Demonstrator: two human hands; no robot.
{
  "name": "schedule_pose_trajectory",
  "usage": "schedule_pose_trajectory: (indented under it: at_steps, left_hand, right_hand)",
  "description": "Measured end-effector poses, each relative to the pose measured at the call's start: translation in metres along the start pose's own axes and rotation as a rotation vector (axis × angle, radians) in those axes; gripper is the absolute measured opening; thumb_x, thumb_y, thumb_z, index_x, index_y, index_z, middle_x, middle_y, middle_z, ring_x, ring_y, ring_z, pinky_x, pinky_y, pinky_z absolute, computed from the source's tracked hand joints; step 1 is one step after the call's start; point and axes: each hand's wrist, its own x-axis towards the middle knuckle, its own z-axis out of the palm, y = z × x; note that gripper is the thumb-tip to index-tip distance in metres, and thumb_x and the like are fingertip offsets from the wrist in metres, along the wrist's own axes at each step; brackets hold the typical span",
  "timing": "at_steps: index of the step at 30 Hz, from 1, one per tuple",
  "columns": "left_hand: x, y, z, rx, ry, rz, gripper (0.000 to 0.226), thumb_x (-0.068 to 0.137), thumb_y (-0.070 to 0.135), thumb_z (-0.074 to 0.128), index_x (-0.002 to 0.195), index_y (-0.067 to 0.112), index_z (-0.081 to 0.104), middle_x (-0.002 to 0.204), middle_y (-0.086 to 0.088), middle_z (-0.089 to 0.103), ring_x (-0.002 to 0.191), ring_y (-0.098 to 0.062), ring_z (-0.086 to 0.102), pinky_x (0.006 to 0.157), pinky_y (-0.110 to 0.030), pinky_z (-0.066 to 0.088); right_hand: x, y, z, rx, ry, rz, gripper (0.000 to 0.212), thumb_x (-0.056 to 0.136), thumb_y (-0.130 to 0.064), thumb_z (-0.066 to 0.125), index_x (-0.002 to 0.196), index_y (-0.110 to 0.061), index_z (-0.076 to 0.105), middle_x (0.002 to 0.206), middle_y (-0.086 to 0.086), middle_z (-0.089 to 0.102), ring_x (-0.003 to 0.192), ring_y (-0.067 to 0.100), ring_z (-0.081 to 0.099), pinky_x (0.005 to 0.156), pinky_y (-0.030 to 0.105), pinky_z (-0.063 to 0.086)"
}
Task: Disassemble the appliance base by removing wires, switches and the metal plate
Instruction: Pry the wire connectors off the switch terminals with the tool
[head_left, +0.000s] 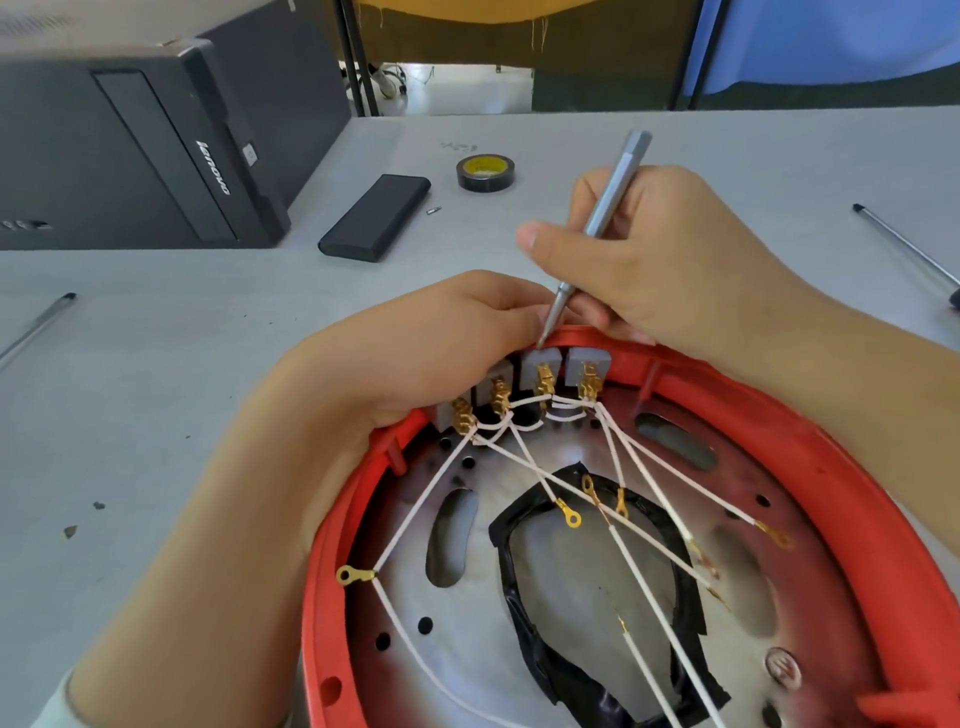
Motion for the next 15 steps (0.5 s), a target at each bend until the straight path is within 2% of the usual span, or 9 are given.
schedule_pose_trajectory:
  at_steps: [3, 5, 9, 12, 15]
  left_hand:
    - [-0.0011, 0.0007, 0.0002, -0.025, -0.007, 0.032, 0.038, 0.099, 0.020, 0.043, 0.076, 0.032, 0.071, 0.078, 0.014, 0.073, 0.071, 0.003, 0.067, 0.063, -0.008, 0.048]
    - [-0.0009, 0.0004, 0.0002, -0.032, -0.007, 0.035, 0.042, 0.099, 0.019, 0.044, 0.070, 0.032, 0.071, 0.073, 0.014, 0.072, 0.065, 0.004, 0.066, 0.059, -0.009, 0.047]
    - [0.0006, -0.0022, 0.0003, -0.027, -0.004, -0.005, 0.026, 0.099, 0.024, 0.046, 0.096, 0.023, 0.072, 0.091, 0.000, 0.075, 0.088, -0.018, 0.070, 0.082, -0.033, 0.054]
    - [-0.0018, -0.0010, -0.0005, 0.002, -0.006, -0.001, 0.024, 0.098, 0.028, 0.046, 0.097, 0.031, 0.070, 0.092, 0.008, 0.074, 0.089, -0.008, 0.069, 0.087, -0.030, 0.050]
    - [-0.0039, 0.0000, -0.0004, 0.067, 0.005, 0.009, 0.024, 0.098, 0.034, 0.046, 0.093, 0.042, 0.068, 0.091, 0.020, 0.072, 0.088, 0.001, 0.067, 0.095, -0.033, 0.045]
  right_hand:
    - [-0.0072, 0.0054, 0.0045, -0.071, 0.045, -0.075, 0.036, 0.089, -0.016, 0.060, 0.057, -0.013, 0.043, 0.039, -0.001, 0.047, 0.035, 0.008, 0.046, 0.042, 0.012, 0.035]
    - [-0.0112, 0.0080, 0.0054, -0.104, 0.090, -0.114, 0.036, 0.087, -0.012, 0.059, 0.056, -0.013, 0.041, 0.042, 0.007, 0.045, 0.039, 0.012, 0.044, 0.042, 0.017, 0.035]
    - [-0.0101, 0.0100, 0.0039, -0.111, 0.138, -0.116, 0.037, 0.086, -0.011, 0.058, 0.055, -0.014, 0.038, 0.045, 0.012, 0.043, 0.041, 0.017, 0.042, 0.044, 0.025, 0.036]
    - [-0.0100, 0.0103, 0.0049, -0.146, 0.121, -0.136, 0.036, 0.087, -0.011, 0.057, 0.056, -0.014, 0.039, 0.047, 0.013, 0.045, 0.048, 0.027, 0.047, 0.043, 0.023, 0.036]
    - [-0.0103, 0.0098, 0.0058, -0.176, 0.100, -0.144, 0.034, 0.087, -0.011, 0.057, 0.057, -0.013, 0.040, 0.047, 0.010, 0.047, 0.050, 0.026, 0.049, 0.043, 0.020, 0.036]
